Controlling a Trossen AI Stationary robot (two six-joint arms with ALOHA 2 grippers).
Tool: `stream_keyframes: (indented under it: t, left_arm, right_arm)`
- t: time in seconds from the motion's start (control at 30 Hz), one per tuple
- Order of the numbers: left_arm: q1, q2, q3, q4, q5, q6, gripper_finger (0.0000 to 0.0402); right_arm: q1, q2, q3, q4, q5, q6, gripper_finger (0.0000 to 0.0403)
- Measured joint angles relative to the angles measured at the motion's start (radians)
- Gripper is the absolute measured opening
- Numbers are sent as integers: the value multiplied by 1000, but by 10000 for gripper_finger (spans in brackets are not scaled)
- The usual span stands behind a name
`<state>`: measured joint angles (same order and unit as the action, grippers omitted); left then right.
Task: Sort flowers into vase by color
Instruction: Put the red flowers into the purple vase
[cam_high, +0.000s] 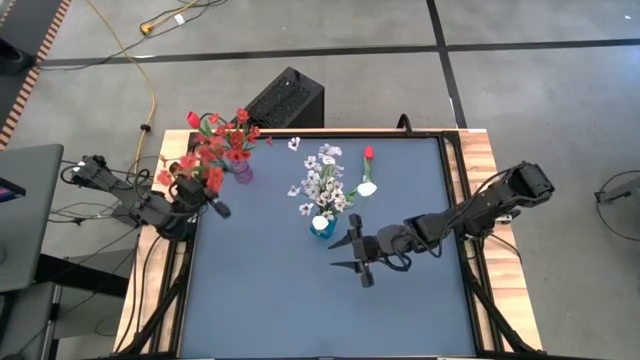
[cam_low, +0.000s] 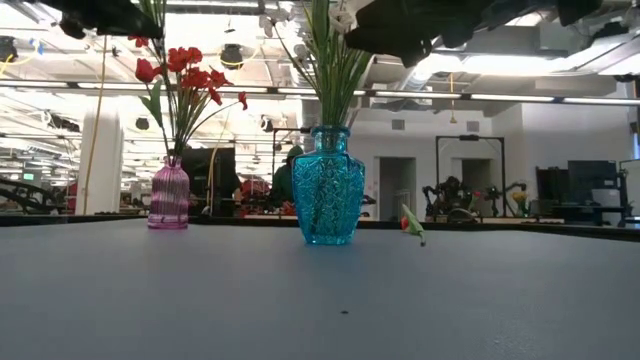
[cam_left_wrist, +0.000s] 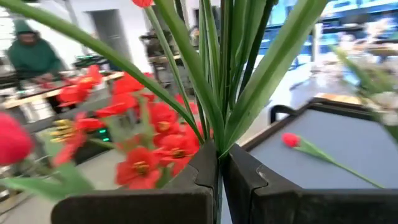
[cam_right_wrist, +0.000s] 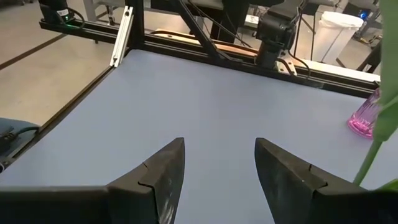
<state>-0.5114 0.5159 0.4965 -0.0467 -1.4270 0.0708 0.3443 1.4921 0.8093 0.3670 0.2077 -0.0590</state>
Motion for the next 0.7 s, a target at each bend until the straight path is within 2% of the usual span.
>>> stream_keyframes:
  t: [0.3,0.57,0.7]
  left_arm:
    - [3,1,0,-55,-138,-55,0]
    - [97,1,0,-318,-144,-325,0]
    - [140,0,0,-352,-124,-379,0]
  right_arm:
    - [0,0,0,0,0,-26,219]
    - [0,0,0,1,0,-28,219]
    - [1,0,0,0,0,-28,219]
